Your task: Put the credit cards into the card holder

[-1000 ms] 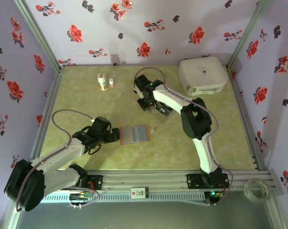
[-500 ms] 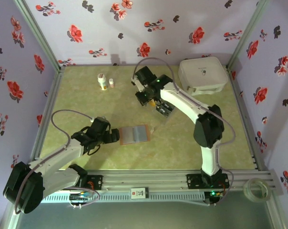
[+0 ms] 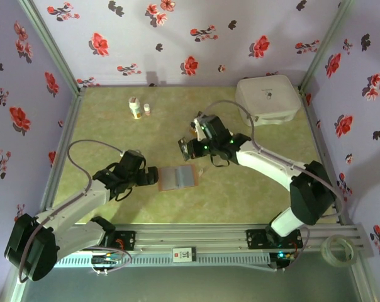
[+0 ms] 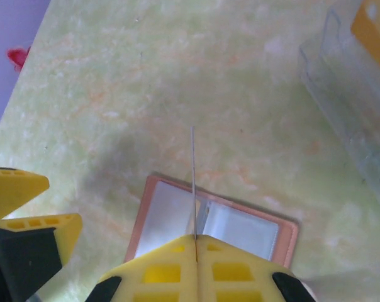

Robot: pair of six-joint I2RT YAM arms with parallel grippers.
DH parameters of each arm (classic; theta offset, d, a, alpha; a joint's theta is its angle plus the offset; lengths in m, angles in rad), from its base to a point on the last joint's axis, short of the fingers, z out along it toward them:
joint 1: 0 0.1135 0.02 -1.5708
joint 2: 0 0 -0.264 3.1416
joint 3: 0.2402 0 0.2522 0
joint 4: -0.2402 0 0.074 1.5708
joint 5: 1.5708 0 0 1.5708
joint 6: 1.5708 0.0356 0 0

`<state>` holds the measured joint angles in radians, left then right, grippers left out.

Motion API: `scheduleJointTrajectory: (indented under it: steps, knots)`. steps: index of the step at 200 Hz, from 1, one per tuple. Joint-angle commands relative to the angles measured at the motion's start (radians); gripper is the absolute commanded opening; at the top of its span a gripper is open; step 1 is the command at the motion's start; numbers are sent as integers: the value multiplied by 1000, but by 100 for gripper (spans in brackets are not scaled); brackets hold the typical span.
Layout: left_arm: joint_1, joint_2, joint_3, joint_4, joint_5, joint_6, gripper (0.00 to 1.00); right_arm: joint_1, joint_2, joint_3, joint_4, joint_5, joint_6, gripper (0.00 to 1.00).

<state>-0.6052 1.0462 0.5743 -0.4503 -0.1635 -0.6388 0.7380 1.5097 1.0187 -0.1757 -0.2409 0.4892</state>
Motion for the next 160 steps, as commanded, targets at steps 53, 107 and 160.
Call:
scheduleJointTrajectory:
  steps: [53, 107, 160]
  knots:
    - [-71, 46, -3, 33, -36, -11, 100, 39, -21, -249, 437, -40, 262, 0]
    - [-120, 103, 3, 59, -68, -17, 100, 80, 52, -268, 497, -34, 288, 0]
    - [-165, 199, 35, 97, -86, -13, 100, 80, 65, -300, 508, -8, 276, 0]
